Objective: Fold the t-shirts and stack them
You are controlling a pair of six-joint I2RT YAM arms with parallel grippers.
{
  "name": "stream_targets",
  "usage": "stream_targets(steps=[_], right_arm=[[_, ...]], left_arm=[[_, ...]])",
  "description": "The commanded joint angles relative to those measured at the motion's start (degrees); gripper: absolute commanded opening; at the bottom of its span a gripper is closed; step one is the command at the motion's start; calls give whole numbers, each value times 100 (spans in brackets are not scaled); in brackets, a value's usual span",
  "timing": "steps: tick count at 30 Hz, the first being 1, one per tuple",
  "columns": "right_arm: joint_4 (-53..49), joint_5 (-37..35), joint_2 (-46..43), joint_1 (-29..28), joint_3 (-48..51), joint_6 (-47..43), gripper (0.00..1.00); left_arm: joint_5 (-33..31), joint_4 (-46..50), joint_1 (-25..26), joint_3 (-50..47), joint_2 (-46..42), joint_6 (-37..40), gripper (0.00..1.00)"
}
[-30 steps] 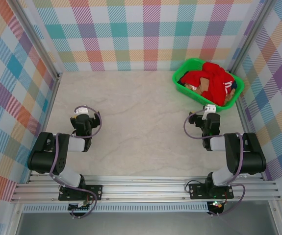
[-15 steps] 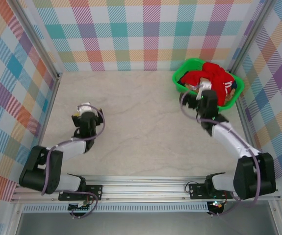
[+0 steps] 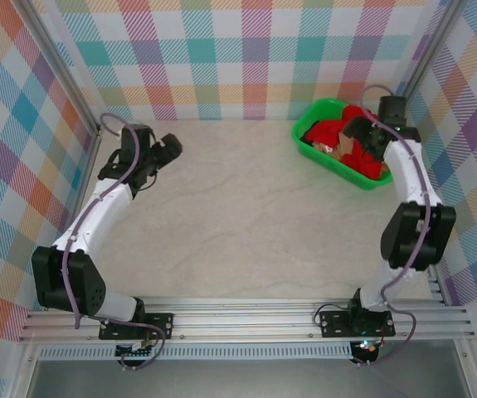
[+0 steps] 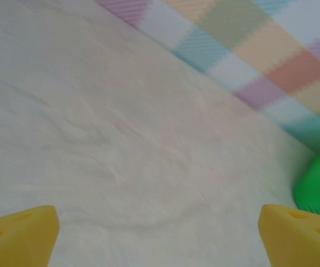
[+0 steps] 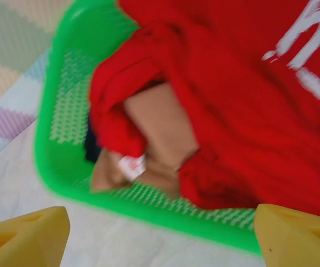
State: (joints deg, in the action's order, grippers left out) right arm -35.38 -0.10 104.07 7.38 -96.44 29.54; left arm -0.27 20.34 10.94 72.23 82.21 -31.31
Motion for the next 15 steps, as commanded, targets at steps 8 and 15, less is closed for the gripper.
stream_targets(steps=[8, 15], right_arm=[[-938, 852, 2280, 422, -2608, -73, 79], [-1480, 603, 3341, 457, -3939, -145, 59]], left_arm=[[1451, 351, 366, 832, -457, 83, 90], [1461, 567, 444, 908, -696, 37, 87]])
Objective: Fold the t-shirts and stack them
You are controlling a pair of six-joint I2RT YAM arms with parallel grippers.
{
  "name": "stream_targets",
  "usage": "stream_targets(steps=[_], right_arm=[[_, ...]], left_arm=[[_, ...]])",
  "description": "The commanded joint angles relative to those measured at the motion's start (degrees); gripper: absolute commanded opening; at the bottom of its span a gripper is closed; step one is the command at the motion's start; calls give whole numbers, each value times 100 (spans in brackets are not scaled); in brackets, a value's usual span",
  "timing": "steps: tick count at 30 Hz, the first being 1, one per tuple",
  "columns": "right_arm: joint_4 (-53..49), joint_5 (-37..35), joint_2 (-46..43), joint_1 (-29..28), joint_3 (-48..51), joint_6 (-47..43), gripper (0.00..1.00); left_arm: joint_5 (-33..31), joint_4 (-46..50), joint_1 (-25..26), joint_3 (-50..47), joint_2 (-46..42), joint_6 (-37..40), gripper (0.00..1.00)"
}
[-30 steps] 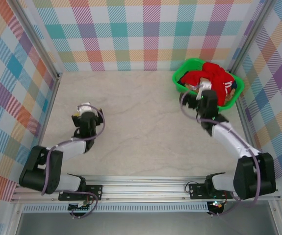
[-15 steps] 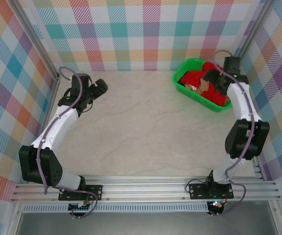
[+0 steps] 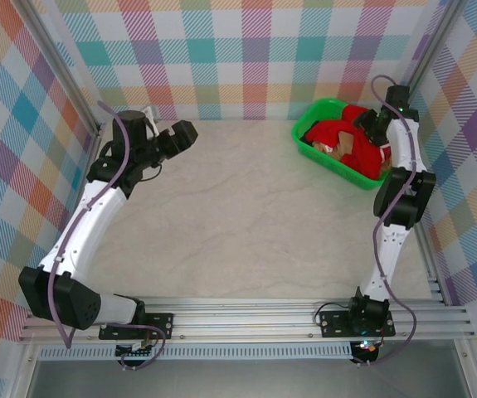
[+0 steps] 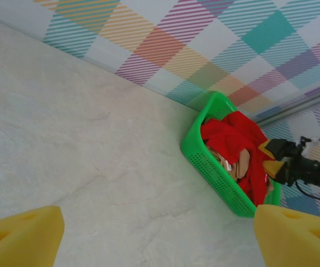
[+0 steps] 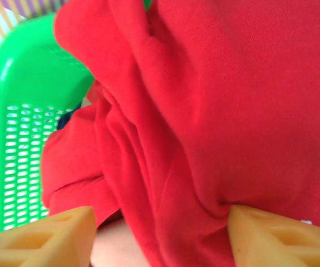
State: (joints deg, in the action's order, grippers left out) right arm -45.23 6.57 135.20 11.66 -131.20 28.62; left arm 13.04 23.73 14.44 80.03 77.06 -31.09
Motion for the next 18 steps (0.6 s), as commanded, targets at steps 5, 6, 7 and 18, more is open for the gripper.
stream_targets(steps=[5, 6, 7, 18], right_arm=[[-433, -368, 196, 22, -646, -104, 12], [-388, -413, 103, 23, -609, -105, 2], [-268, -474, -70, -2, -510, -122, 0], [997, -120, -2155, -899, -945, -555, 0]], left_arm=[[76, 343, 97, 144, -268, 15, 86], [53, 366, 94, 139, -259, 16, 85], [50, 372, 99, 131, -259, 6, 85], [-282, 538, 165, 239, 109, -64, 83]])
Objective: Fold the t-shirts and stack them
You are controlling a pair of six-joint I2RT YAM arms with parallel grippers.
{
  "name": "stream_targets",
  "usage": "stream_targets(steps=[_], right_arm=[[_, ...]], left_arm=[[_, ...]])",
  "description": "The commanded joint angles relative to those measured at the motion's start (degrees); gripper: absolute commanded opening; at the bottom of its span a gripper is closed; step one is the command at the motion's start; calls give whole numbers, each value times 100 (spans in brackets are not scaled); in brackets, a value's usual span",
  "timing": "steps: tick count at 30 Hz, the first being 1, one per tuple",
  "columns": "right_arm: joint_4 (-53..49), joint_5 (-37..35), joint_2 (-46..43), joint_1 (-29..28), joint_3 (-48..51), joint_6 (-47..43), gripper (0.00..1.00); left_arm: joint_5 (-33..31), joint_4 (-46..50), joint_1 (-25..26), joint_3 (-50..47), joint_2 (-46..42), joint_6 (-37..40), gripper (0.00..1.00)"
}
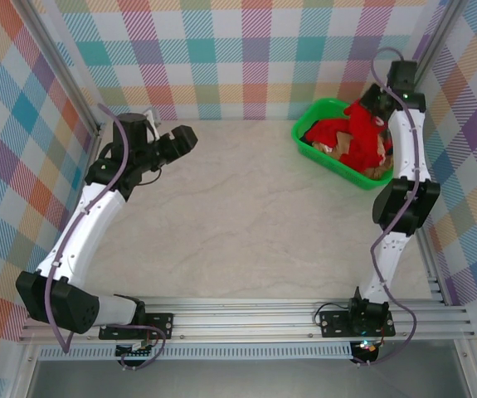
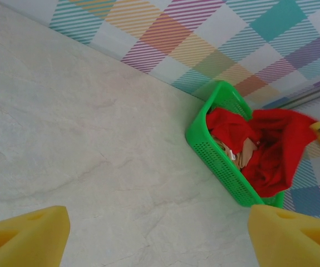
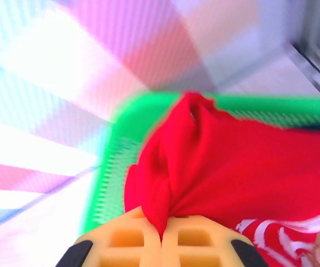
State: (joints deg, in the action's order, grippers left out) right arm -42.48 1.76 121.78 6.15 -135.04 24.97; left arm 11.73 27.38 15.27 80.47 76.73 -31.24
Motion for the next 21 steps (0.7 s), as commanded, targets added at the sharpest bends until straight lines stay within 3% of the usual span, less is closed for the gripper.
stream_targets(steps=[1, 6, 12, 17, 20, 21], right_arm=[[803, 513, -931, -487, -766, -150, 0], [1181, 1277, -1214, -1088, -1680, 261, 0], [1140, 2040, -1262, -2098, -1782, 669, 0], [1076, 2309, -1404, -3243, -152, 809, 0], [1173, 2390, -1280, -3628, 1027, 1130, 0], [1047, 2350, -1194, -3707, 1207, 1122, 10]], left_arm=[[-167, 208, 82, 256, 195, -50, 84], [-589, 420, 100, 423, 241, -61, 84], [-1404, 831, 100, 547, 65, -170, 84], [-1928, 1053, 99, 469, -262, -231, 84], [-2142, 1282, 99, 328, -392, -381, 83], [-2144, 1366, 99, 284, -403, -420, 83]])
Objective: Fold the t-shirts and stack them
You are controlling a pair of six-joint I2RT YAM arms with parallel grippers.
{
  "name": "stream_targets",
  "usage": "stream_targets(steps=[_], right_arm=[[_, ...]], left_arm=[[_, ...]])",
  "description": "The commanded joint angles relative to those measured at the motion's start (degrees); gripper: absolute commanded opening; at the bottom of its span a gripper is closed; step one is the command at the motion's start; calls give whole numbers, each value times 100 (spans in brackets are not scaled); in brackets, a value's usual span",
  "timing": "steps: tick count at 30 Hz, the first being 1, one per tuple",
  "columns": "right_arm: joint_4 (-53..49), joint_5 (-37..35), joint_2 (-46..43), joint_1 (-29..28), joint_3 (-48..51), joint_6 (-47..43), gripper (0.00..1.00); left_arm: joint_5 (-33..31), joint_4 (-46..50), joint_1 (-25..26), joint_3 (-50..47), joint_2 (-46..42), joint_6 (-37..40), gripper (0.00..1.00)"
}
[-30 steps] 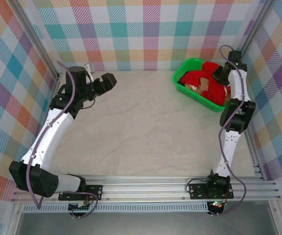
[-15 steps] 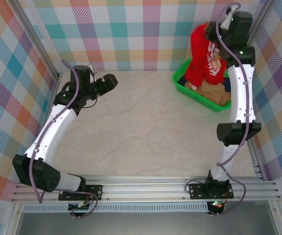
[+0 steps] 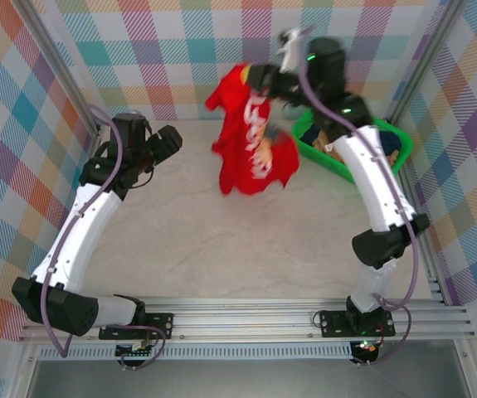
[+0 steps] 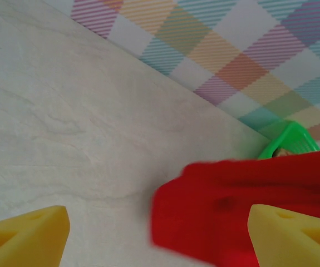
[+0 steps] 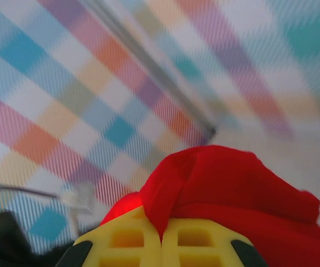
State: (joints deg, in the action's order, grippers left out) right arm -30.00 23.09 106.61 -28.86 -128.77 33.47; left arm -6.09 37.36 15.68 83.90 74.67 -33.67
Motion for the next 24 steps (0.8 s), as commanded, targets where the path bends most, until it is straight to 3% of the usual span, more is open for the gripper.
stream_targets(steps=[1, 2, 3, 5, 8, 11, 17, 24], right_arm=[[-305, 177, 406, -235, 845, 217, 30], [-370, 20, 382, -234, 1155, 146, 45], [-404, -331, 278, -207, 1520, 126, 53], [-125, -829, -136, 22, 2510, 121, 59], [-157, -902, -291, 767, 3393, 391, 58], [-271, -691, 124, 1299, 3444, 230, 57], [-548, -812, 1366, 1532, 2472, 203, 50], [-429, -1302, 1960, 1840, 2044, 829, 47]], left_arm=[[-275, 419, 58, -129, -213, -222, 83], [-111, 417, 64, -230, -229, -256, 83], [69, 378, 59, -329, -239, -288, 83], [649, 261, 73, -593, -224, -333, 80], [1269, 277, 257, -877, -58, -395, 74], [1244, 298, 620, -1131, 4, -421, 72], [1121, 65, 844, -1466, -80, -715, 71], [1145, 173, 854, -1308, -36, -675, 71]])
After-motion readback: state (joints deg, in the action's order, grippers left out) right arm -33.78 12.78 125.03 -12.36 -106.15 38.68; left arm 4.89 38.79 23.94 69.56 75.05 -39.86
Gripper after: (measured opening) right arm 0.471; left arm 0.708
